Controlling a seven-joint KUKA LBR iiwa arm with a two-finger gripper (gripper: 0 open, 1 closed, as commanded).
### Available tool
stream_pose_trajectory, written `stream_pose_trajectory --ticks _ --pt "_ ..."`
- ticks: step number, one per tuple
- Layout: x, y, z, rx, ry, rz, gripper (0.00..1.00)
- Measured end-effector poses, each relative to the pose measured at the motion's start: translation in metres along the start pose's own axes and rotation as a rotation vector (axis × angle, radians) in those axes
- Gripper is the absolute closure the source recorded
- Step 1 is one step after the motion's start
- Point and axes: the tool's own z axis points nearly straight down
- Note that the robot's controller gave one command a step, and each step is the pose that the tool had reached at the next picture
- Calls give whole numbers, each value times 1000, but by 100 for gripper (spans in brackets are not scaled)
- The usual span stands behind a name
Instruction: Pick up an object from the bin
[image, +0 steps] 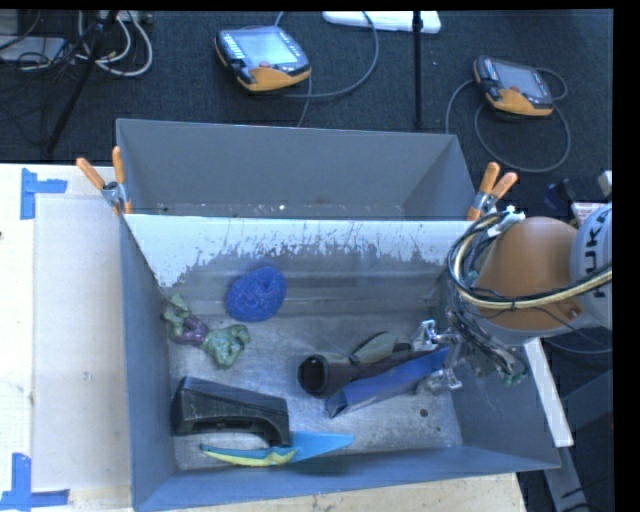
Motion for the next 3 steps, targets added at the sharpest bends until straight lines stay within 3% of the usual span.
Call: stream_pose_trajectory --ticks 1,2,3 --pt "0 0 0 0 0 -1 100" --pt "-4 33 -97 -5 35 -20 100" --pt "-4 33 -97 -5 35 -20 100"
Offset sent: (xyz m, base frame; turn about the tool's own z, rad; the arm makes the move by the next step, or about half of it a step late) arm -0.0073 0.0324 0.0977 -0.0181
